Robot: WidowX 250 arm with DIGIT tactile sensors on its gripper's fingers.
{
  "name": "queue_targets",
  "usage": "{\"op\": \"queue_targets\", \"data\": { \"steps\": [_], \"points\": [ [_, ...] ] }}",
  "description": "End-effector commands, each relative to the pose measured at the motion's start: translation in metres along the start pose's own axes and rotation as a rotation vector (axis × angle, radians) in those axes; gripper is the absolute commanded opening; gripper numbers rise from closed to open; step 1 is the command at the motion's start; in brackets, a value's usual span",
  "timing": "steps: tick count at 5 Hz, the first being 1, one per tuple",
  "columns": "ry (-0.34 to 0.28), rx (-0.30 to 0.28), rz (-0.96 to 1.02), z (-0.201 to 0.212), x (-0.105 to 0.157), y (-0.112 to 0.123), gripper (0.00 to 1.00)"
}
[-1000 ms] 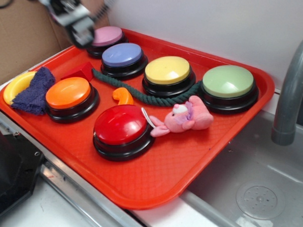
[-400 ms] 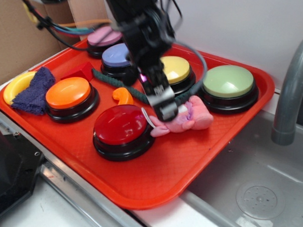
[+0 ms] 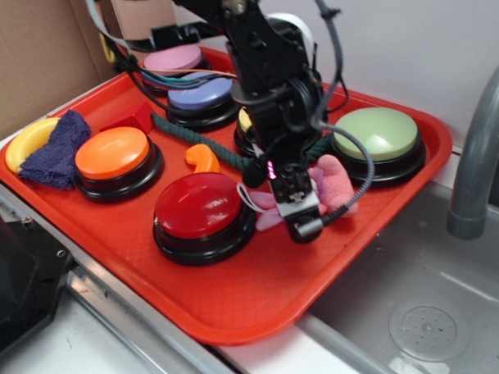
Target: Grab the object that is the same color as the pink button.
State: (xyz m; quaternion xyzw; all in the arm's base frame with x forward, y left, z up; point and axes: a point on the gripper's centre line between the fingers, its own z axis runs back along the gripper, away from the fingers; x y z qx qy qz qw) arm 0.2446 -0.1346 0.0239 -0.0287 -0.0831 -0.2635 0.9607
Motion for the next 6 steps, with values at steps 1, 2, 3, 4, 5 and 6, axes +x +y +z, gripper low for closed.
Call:
{"op": "queue_targets", "data": {
  "steps": [1, 2, 3, 4, 5, 6],
  "points": [
    [-0.070, 0.007, -0.068, -0.005, 0.021, -0.016, 0.19],
    [-0.078, -0.008, -0.076, -0.004, 0.020, -0.018, 0.00],
    [-0.054, -0.002, -0.051, 0.005, 0.017, -0.019, 0.00],
    [0.002, 0.015, -0.006, 0.024, 0.013, -0.011, 0.00],
    [0.001, 0.005, 0.118, 0.055, 0.007, 0.003, 0.00],
    [0.053, 0.037, 0.268, 0.098, -0.007, 0.030, 0.00]
  ]
}}
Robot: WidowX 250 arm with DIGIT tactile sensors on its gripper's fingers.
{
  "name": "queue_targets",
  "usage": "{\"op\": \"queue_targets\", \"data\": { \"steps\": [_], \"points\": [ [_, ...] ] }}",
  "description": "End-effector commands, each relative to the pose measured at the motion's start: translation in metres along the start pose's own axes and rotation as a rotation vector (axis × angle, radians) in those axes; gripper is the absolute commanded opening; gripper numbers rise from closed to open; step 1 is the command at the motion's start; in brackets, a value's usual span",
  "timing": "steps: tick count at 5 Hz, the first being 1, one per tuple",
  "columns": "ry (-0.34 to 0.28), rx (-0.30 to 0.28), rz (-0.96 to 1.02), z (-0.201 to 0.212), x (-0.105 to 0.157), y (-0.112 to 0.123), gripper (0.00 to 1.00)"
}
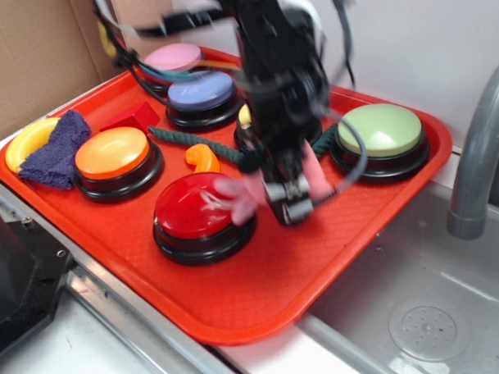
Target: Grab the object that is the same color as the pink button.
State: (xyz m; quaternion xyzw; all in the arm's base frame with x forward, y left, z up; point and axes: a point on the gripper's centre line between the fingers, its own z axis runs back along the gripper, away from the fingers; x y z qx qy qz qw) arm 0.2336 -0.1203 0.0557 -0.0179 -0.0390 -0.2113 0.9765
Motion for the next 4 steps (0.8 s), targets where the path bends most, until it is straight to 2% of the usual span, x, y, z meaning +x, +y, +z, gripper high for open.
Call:
{"op": "queue_targets", "data": {
  "steps": [1, 2, 3, 4],
  "points": [
    [-0.025, 0.128, 0.329, 0.089, -0.020, 0.053, 0.00],
    [-0.020, 0.101, 0.407, 0.097, -0.037, 0.080, 0.00],
    [-0.016, 0.100, 0.485, 0.104, -0.056, 0.096, 0.00],
    [0.040, 0.135, 0.534, 0.113, -0.067, 0.100, 0.00]
  ]
}}
